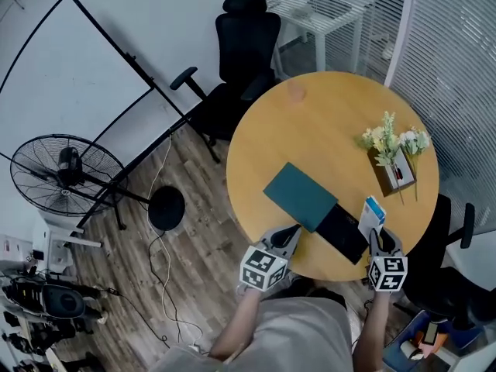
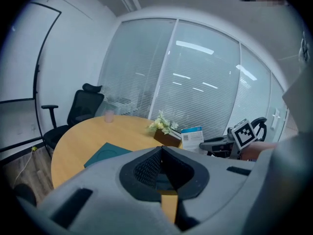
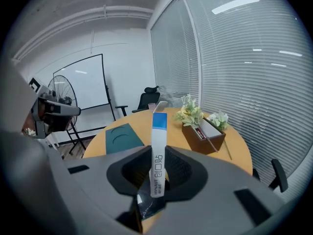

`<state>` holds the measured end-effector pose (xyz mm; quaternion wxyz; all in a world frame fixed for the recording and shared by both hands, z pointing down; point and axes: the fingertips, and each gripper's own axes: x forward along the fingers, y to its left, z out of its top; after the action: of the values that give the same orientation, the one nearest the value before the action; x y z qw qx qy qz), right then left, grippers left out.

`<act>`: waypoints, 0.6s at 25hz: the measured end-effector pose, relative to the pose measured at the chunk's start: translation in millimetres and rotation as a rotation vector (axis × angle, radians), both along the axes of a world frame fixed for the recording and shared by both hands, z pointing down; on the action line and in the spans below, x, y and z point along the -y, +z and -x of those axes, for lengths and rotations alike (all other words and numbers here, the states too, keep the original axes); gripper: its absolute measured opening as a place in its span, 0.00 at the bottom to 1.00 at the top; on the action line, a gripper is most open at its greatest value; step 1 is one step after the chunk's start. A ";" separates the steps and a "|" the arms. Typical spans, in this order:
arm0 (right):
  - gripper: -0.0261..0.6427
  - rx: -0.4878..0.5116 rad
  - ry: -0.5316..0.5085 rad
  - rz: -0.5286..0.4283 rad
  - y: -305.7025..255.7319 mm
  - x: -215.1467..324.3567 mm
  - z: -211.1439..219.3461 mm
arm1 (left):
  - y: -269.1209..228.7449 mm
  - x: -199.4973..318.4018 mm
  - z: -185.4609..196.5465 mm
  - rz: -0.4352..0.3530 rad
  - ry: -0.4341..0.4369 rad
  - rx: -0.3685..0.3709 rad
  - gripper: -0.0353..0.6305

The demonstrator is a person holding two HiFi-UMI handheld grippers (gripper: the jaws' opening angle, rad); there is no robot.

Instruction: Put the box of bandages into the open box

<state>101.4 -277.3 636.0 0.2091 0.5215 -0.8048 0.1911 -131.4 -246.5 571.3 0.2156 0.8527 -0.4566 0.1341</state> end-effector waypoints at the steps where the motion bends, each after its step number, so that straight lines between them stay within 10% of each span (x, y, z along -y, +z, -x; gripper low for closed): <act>1: 0.15 -0.008 0.007 0.001 1.8 1.3 -0.5 | 0.2 1.6 -3.7 -0.003 0.023 -0.001 0.07; 15: 0.15 -0.145 -0.006 0.039 21.6 3.6 20.0 | 17.0 9.2 -39.0 -0.007 0.202 0.002 0.07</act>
<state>81.4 -280.9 657.5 0.2774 0.5275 -0.7852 0.1681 -92.4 -255.8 588.3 0.1974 0.8950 -0.3690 0.1542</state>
